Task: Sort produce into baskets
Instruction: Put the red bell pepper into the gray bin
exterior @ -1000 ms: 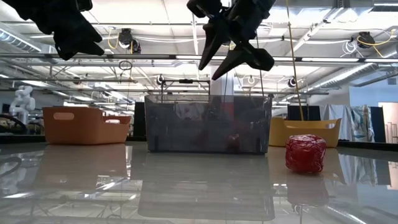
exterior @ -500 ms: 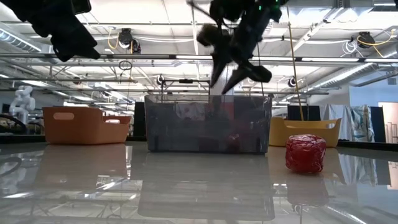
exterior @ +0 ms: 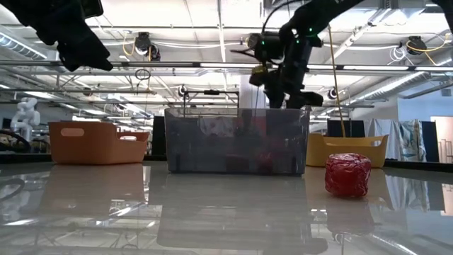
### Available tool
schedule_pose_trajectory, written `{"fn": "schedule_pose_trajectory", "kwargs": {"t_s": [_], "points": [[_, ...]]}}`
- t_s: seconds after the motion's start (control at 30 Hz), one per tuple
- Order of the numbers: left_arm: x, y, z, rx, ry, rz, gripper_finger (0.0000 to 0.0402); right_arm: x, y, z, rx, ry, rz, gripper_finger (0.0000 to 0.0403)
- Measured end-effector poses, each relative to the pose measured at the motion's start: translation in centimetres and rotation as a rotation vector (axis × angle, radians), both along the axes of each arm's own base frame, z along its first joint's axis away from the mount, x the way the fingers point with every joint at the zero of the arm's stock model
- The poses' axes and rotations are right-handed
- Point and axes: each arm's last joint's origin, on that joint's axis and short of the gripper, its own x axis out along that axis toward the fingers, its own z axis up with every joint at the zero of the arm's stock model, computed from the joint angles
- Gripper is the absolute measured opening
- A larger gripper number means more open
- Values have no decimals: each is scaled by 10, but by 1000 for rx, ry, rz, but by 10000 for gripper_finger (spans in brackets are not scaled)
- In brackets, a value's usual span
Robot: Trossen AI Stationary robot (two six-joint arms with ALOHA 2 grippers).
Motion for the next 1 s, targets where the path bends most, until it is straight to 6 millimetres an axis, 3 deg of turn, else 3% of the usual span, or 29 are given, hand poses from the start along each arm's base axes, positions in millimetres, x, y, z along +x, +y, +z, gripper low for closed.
{"fn": "schedule_pose_trajectory", "kwargs": {"t_s": [0.27,0.6,0.73,1.0], "points": [[0,3,1,-26,-44,145,176,1,-19,-23,-41,99,161,144],[2,4,5,-46,-94,190,176,33,-24,-24,-99,181,494,151],[3,3,7,-57,-118,190,176,42,-27,-33,-60,243,546,186],[4,3,7,-60,-125,190,176,50,-34,-55,11,407,619,295]]}}
